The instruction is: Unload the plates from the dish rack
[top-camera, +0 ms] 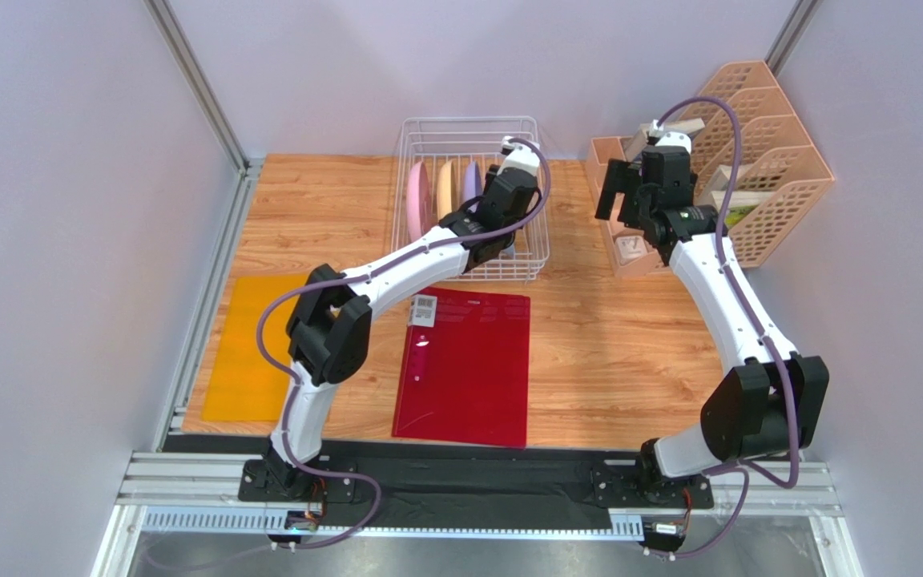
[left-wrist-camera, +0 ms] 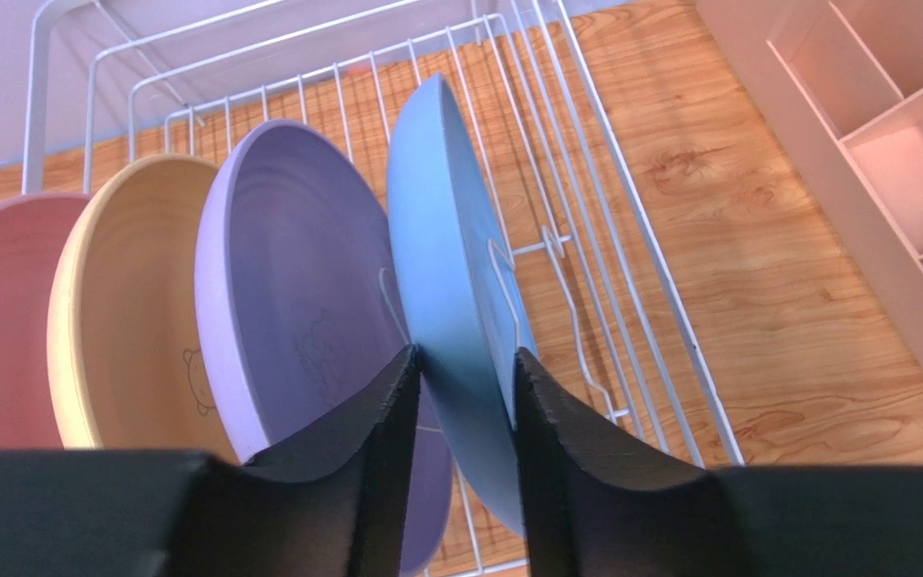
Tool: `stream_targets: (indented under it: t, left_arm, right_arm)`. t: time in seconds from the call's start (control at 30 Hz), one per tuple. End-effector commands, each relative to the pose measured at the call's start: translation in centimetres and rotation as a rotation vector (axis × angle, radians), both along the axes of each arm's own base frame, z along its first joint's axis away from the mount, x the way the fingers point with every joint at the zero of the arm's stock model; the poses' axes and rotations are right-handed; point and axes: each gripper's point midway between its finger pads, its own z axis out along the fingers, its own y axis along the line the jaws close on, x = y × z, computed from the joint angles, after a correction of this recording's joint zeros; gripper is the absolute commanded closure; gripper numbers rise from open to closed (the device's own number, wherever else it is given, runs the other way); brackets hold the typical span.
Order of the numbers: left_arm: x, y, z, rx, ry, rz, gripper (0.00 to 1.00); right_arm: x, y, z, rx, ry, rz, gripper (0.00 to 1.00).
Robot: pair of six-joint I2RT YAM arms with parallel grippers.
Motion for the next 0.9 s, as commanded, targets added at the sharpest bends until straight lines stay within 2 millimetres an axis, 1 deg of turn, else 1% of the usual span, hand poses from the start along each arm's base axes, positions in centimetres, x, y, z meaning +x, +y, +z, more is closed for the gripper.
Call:
stream_targets:
  t: [0.0, 0.03, 0.07, 0.17, 0.3, 0.33, 0.37, 0.43, 0.47, 0.53, 0.57, 0.6, 0.63, 0.87]
  left_arm:
    - [0.3, 0.5, 0.1, 0.019, -0.034, 0.052, 0.68]
    - [0.3, 0.4, 0.2, 0.021, -0.040, 0.053, 0.71]
    - [0.3, 0.4, 0.4, 0.023, -0.046, 0.054, 0.83]
    - [0.2, 0.2, 1.3, 0.038, -0.074, 0.070, 1.00]
    - [0.4, 0.1, 2.5, 0.098, -0.124, 0.105, 1.00]
    - [0.6, 0.1, 3.3, 0.108, -0.142, 0.115, 1.00]
    - [0.5, 0.2, 3.2, 0.134, -0.154, 0.139, 1.00]
    - [0.5, 0.3, 4.1, 0.177, -0.190, 0.158, 1.00]
    - [0.3, 0.3, 4.1, 0.198, -0.199, 0.174, 1.00]
    - [0.4, 0.4, 5.0, 0.227, -0.228, 0.190, 1.00]
    - [0.2, 0.6, 5.0, 0.253, -0.233, 0.208, 1.00]
    - [0.3, 0.5, 5.8, 0.236, -0.260, 0.224, 1.00]
    - [0.3, 0.5, 6.4, 0.262, -0.275, 0.224, 1.00]
    - [0.1, 0.7, 8.7, 0.296, -0.332, 0.254, 1.00]
  right_arm:
    - [0.3, -0.4, 1.3, -0.002, -0.029, -0.021, 0.00]
    - [0.3, -0.3, 1.2, -0.001, -0.027, -0.019, 0.00]
    - [0.3, -0.3, 1.2, 0.000, -0.027, -0.019, 0.00]
    - [0.3, -0.2, 1.0, 0.002, -0.022, -0.020, 0.00]
    - [0.2, -0.2, 0.8, 0.009, -0.011, -0.019, 0.00]
    - [0.2, -0.2, 0.7, 0.006, -0.008, -0.020, 0.00]
    - [0.1, -0.2, 0.8, 0.006, -0.012, -0.023, 0.00]
    - [0.1, -0.2, 0.8, 0.003, -0.008, -0.020, 0.00]
    - [0.1, -0.2, 0.8, 0.004, -0.009, -0.021, 0.00]
    - [0.2, -0.1, 0.7, 0.006, -0.008, -0.018, 0.00]
    - [0.2, -0.2, 0.7, 0.009, -0.008, -0.020, 0.00]
    - [0.2, -0.1, 0.7, 0.010, -0.007, -0.019, 0.00]
    - [0.2, -0.1, 0.7, 0.011, -0.007, -0.018, 0.00]
    - [0.1, 0.0, 0.3, 0.015, 0.003, -0.018, 0.00]
